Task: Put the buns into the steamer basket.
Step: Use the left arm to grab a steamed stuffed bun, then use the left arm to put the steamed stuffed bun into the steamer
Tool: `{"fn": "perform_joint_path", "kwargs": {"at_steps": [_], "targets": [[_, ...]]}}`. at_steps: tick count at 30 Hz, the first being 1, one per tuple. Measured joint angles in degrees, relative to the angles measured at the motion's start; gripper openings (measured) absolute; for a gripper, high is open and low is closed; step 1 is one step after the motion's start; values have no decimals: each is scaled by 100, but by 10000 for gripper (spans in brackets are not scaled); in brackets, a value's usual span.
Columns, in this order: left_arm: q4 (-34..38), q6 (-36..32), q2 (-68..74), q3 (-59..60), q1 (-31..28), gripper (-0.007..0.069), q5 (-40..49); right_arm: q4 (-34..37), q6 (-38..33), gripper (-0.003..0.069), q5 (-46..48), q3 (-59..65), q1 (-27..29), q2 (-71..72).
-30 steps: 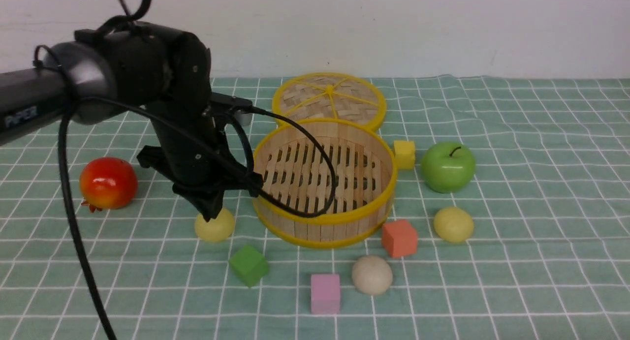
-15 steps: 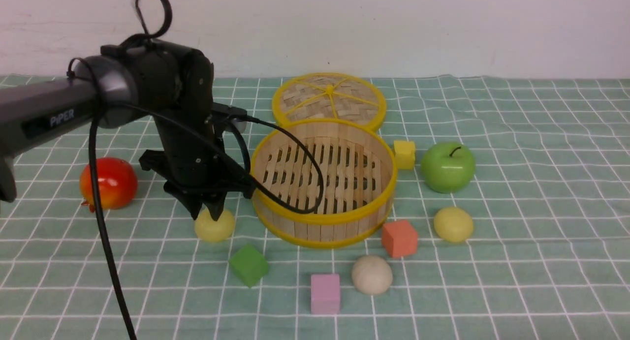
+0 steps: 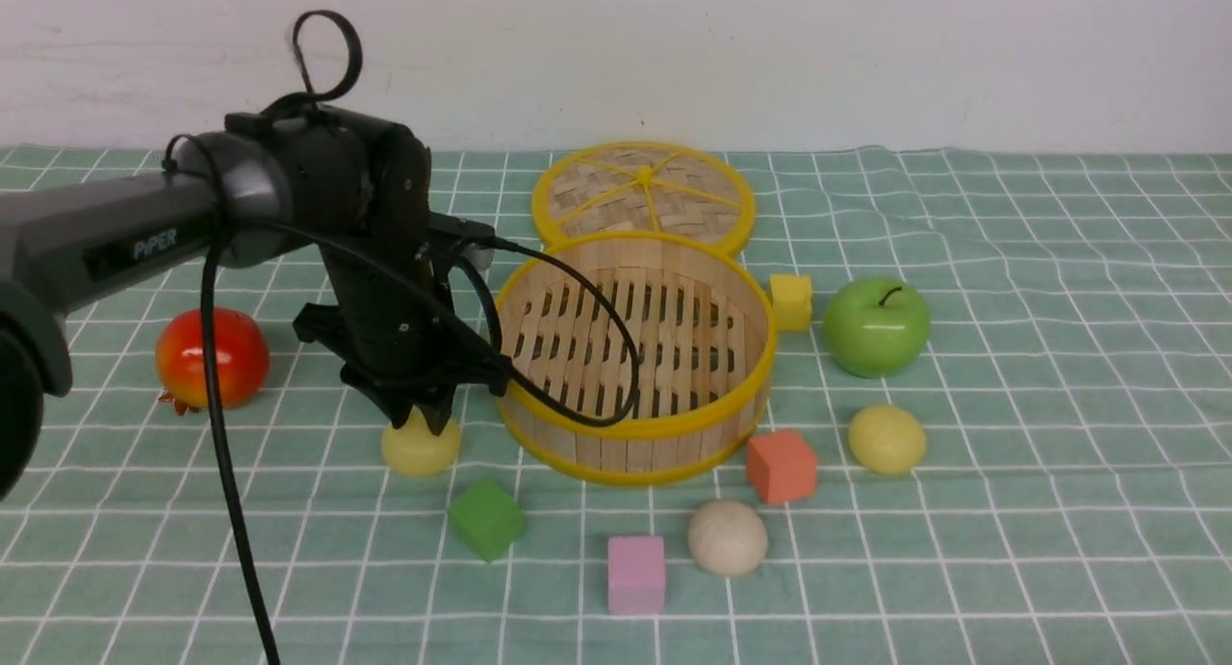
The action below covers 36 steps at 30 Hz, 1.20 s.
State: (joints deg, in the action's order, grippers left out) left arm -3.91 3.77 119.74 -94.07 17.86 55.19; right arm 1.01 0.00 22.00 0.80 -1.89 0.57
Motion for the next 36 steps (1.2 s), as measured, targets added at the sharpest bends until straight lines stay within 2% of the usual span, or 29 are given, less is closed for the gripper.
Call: {"fn": "perform_joint_path", "kwargs": {"at_steps": [9,12,14,16,21,26,29,36], "targets": [[-60,12,99,-17,0,217,-78,0,0,240,0,0,0,0],[-42,122,99,-17,0,116,-30,0,0,240,0,0,0,0],[-40,148,88,-17,0,20,23,0,0,240,0,0,0,0],[-35,153,25,-17,0,-13,94,0,0,240,0,0,0,0],[-12,167,-495,-298,118,-13,376,0,0,240,0,0,0,0],[23,111,-833,-919,557,-13,350,0,0,240,0,0,0,0],[223,100,-667,-1304,777,-13,251,0,0,240,0,0,0,0],[391,-100,36,-1405,803,-13,-41,0,0,240,0,0,0,0]]}}
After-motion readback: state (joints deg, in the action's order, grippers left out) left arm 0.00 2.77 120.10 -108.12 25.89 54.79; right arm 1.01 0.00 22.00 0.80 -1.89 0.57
